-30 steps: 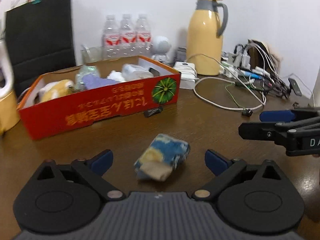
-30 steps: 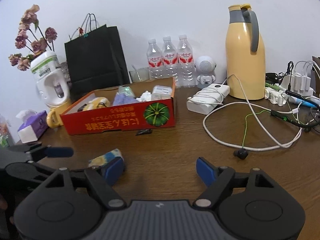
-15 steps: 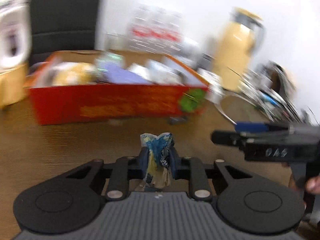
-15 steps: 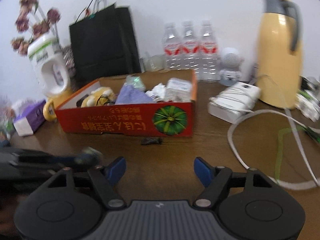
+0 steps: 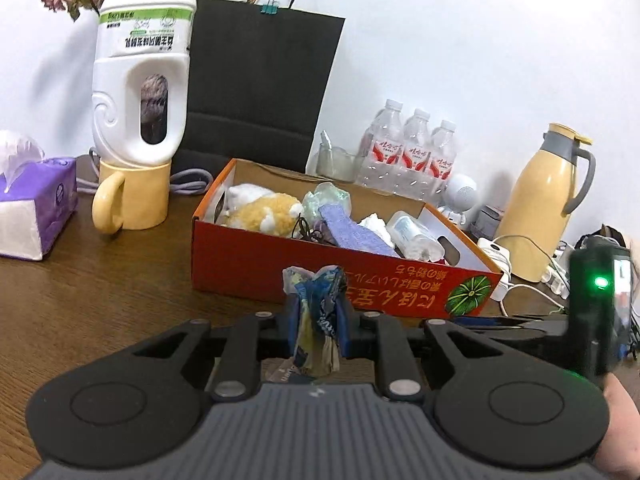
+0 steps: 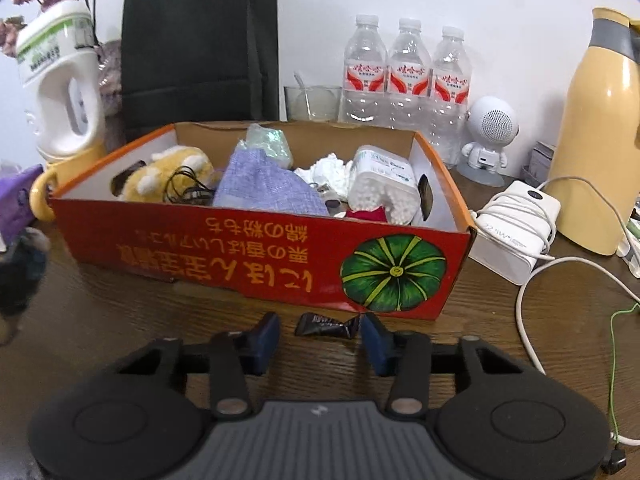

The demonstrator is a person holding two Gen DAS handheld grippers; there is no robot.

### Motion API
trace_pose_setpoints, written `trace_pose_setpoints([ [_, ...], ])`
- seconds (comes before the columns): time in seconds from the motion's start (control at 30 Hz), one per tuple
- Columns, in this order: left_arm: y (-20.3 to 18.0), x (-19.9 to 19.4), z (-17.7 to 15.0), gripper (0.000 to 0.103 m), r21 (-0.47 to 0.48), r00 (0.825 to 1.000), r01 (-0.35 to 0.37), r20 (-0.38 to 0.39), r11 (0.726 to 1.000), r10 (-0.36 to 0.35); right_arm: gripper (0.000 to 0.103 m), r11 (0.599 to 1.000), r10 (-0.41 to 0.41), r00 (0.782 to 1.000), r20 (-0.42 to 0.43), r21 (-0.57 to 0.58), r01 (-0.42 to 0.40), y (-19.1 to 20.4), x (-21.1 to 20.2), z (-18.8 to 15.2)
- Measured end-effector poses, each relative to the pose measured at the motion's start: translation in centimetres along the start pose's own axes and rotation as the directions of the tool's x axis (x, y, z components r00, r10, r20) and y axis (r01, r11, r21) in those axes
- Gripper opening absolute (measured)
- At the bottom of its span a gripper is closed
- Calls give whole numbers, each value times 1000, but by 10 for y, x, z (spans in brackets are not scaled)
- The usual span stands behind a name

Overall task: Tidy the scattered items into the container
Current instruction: 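Lift the blue-white packet with the left tool and carry it over the box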

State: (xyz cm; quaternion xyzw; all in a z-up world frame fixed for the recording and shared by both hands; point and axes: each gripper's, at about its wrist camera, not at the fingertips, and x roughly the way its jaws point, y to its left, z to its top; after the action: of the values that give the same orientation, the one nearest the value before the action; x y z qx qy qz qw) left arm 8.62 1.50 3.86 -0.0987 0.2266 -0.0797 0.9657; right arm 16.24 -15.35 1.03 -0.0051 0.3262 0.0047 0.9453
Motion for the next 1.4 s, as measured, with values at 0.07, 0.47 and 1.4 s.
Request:
trace_pose_setpoints([
  [0.07,-1,-1,-1,20,9,1000,-3,-3,1000,3,24,1000,0,1000,0,9,0,-1,2,-1],
  [0.47,0,0,-5,20,12,999,-25,-31,1000,25,53,999,25,999,-27,28,-24,9,4,4],
  [1.4,-15,-36,-12,20,70,991,-123,55,990,120,19,999,19,996,89,-29,-16,28,-51,-3],
])
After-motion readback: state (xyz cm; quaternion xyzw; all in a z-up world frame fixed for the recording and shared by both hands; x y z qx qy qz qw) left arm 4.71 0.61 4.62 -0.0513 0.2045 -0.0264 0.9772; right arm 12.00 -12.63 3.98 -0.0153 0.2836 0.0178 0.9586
